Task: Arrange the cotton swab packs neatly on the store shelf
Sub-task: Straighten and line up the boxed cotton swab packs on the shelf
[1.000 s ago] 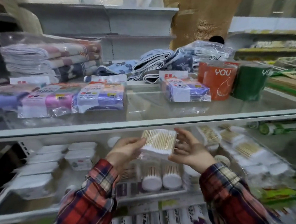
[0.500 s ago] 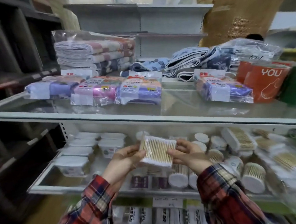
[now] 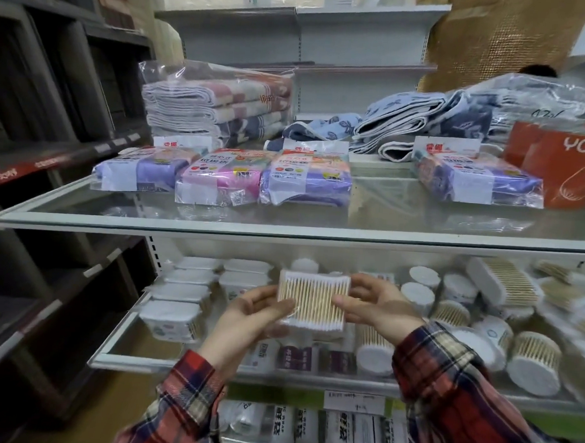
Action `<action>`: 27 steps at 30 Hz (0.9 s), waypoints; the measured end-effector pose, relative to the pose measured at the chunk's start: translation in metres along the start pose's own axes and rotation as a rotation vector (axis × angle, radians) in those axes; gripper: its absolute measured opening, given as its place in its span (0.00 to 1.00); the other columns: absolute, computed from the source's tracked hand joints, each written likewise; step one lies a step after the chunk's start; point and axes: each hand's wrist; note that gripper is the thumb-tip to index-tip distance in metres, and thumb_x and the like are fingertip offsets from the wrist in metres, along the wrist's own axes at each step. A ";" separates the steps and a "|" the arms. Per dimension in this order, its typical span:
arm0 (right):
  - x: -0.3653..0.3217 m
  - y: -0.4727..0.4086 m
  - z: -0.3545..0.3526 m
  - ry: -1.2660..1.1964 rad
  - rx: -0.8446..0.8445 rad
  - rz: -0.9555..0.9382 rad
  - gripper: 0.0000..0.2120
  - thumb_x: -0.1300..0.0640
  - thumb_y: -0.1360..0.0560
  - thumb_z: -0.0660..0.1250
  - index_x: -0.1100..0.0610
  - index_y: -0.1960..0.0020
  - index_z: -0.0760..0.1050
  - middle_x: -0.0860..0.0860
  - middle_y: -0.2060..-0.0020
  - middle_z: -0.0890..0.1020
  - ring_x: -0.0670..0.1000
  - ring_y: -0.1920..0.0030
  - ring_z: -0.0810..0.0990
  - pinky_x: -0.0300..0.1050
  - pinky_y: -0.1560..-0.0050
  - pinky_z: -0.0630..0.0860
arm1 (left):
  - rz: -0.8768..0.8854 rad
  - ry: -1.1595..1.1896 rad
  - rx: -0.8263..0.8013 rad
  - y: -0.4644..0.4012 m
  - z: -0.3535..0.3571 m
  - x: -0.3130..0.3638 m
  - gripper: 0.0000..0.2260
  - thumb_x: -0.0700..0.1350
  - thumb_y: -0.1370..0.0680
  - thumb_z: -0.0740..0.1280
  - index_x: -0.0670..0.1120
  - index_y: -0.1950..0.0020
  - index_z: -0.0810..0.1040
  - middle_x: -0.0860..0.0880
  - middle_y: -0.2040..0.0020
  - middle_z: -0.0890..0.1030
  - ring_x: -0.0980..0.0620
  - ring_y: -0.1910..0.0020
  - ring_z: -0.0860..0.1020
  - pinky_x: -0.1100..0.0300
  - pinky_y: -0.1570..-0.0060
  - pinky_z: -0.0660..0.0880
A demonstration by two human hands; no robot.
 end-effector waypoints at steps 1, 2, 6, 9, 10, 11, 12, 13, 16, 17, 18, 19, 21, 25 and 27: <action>-0.001 0.001 0.001 0.018 -0.007 -0.017 0.21 0.60 0.30 0.74 0.55 0.39 0.74 0.48 0.52 0.85 0.48 0.50 0.83 0.47 0.45 0.79 | 0.004 -0.017 0.001 0.001 -0.001 0.001 0.25 0.48 0.32 0.73 0.46 0.36 0.75 0.47 0.44 0.83 0.50 0.46 0.82 0.52 0.46 0.79; -0.004 0.002 0.003 0.028 -0.011 -0.034 0.19 0.61 0.30 0.74 0.53 0.41 0.75 0.47 0.53 0.85 0.45 0.52 0.84 0.43 0.47 0.80 | 0.009 -0.043 0.002 0.001 -0.002 0.001 0.26 0.47 0.33 0.74 0.46 0.35 0.75 0.47 0.44 0.83 0.50 0.46 0.82 0.53 0.46 0.79; -0.009 0.008 0.009 0.052 -0.027 -0.120 0.17 0.64 0.31 0.74 0.49 0.46 0.76 0.44 0.55 0.83 0.40 0.57 0.83 0.31 0.59 0.77 | 0.049 -0.172 0.022 0.004 -0.005 0.003 0.22 0.42 0.32 0.76 0.47 0.39 0.77 0.49 0.47 0.84 0.53 0.48 0.83 0.59 0.49 0.80; -0.015 0.011 0.013 0.067 -0.027 -0.169 0.19 0.66 0.32 0.74 0.52 0.44 0.77 0.46 0.52 0.83 0.40 0.55 0.83 0.31 0.58 0.77 | 0.086 -0.156 0.042 0.004 -0.008 0.004 0.20 0.38 0.31 0.76 0.46 0.41 0.78 0.48 0.49 0.85 0.51 0.48 0.83 0.57 0.49 0.80; -0.016 0.012 0.013 0.060 -0.029 -0.181 0.19 0.66 0.32 0.74 0.53 0.44 0.77 0.47 0.52 0.83 0.42 0.54 0.83 0.32 0.57 0.77 | 0.098 -0.145 0.041 0.005 -0.009 0.004 0.19 0.38 0.31 0.76 0.47 0.42 0.79 0.48 0.49 0.85 0.50 0.48 0.83 0.57 0.49 0.80; -0.018 0.012 0.014 0.051 -0.033 -0.191 0.19 0.67 0.32 0.74 0.53 0.45 0.77 0.48 0.52 0.84 0.43 0.54 0.84 0.33 0.57 0.78 | 0.109 -0.139 0.039 0.006 -0.010 0.004 0.19 0.37 0.31 0.75 0.47 0.42 0.79 0.48 0.49 0.85 0.50 0.49 0.83 0.56 0.49 0.80; -0.019 0.012 0.014 0.048 -0.037 -0.200 0.19 0.67 0.32 0.74 0.53 0.45 0.77 0.49 0.52 0.84 0.44 0.53 0.84 0.34 0.56 0.78 | 0.120 -0.137 0.038 0.006 -0.012 0.004 0.19 0.37 0.32 0.76 0.47 0.43 0.79 0.48 0.49 0.85 0.50 0.49 0.83 0.56 0.49 0.80; -0.019 0.011 0.015 0.052 -0.039 -0.210 0.19 0.68 0.33 0.74 0.53 0.45 0.77 0.49 0.51 0.84 0.45 0.53 0.84 0.34 0.55 0.78 | 0.130 -0.133 0.038 0.006 -0.013 0.004 0.19 0.37 0.32 0.76 0.47 0.43 0.79 0.48 0.49 0.85 0.50 0.49 0.83 0.56 0.48 0.80; -0.019 0.011 0.015 0.055 -0.045 -0.240 0.20 0.68 0.34 0.75 0.53 0.46 0.78 0.51 0.51 0.84 0.47 0.52 0.84 0.38 0.51 0.79 | 0.160 -0.124 0.039 0.006 -0.016 0.003 0.20 0.37 0.33 0.76 0.47 0.43 0.80 0.47 0.48 0.85 0.49 0.48 0.83 0.54 0.47 0.79; -0.018 0.010 0.015 0.057 -0.046 -0.246 0.20 0.68 0.34 0.75 0.53 0.45 0.78 0.51 0.50 0.84 0.48 0.51 0.84 0.39 0.49 0.79 | 0.171 -0.120 0.045 0.006 -0.016 0.003 0.20 0.37 0.34 0.77 0.47 0.43 0.80 0.47 0.48 0.85 0.49 0.48 0.83 0.53 0.47 0.79; -0.018 0.011 0.015 0.062 -0.048 -0.251 0.21 0.68 0.34 0.76 0.53 0.45 0.78 0.51 0.50 0.84 0.48 0.51 0.84 0.40 0.48 0.79 | 0.184 -0.118 0.051 0.006 -0.017 0.002 0.21 0.37 0.34 0.77 0.47 0.43 0.80 0.47 0.48 0.85 0.49 0.48 0.83 0.52 0.46 0.79; -0.017 0.010 0.015 0.068 -0.052 -0.255 0.22 0.67 0.35 0.76 0.52 0.45 0.78 0.51 0.50 0.84 0.48 0.50 0.84 0.40 0.47 0.79 | 0.196 -0.120 0.059 0.006 -0.017 0.002 0.21 0.37 0.35 0.77 0.47 0.44 0.81 0.48 0.48 0.85 0.49 0.48 0.83 0.52 0.46 0.79; -0.016 0.011 0.013 0.082 -0.063 -0.255 0.25 0.64 0.37 0.78 0.49 0.44 0.77 0.50 0.49 0.84 0.47 0.49 0.83 0.40 0.45 0.78 | 0.230 -0.144 0.078 0.006 -0.018 0.000 0.21 0.37 0.36 0.77 0.47 0.44 0.81 0.48 0.49 0.85 0.50 0.48 0.83 0.50 0.45 0.79; -0.016 0.011 0.008 0.084 -0.048 -0.156 0.26 0.49 0.39 0.75 0.51 0.42 0.76 0.49 0.49 0.83 0.45 0.52 0.83 0.36 0.50 0.78 | 0.327 -0.224 0.145 0.006 -0.022 -0.002 0.21 0.37 0.36 0.78 0.49 0.46 0.82 0.51 0.48 0.85 0.53 0.46 0.82 0.52 0.42 0.77; -0.018 0.008 0.009 -0.016 0.008 -0.016 0.24 0.45 0.33 0.70 0.58 0.42 0.76 0.53 0.55 0.84 0.48 0.60 0.82 0.36 0.59 0.80 | 0.419 -0.309 0.159 0.007 -0.026 -0.002 0.20 0.40 0.36 0.79 0.53 0.47 0.82 0.54 0.47 0.84 0.55 0.45 0.81 0.57 0.42 0.77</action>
Point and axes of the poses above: each hand's wrist, its own y-axis away from the middle knuckle, its own z-axis out of the palm, x = y × z
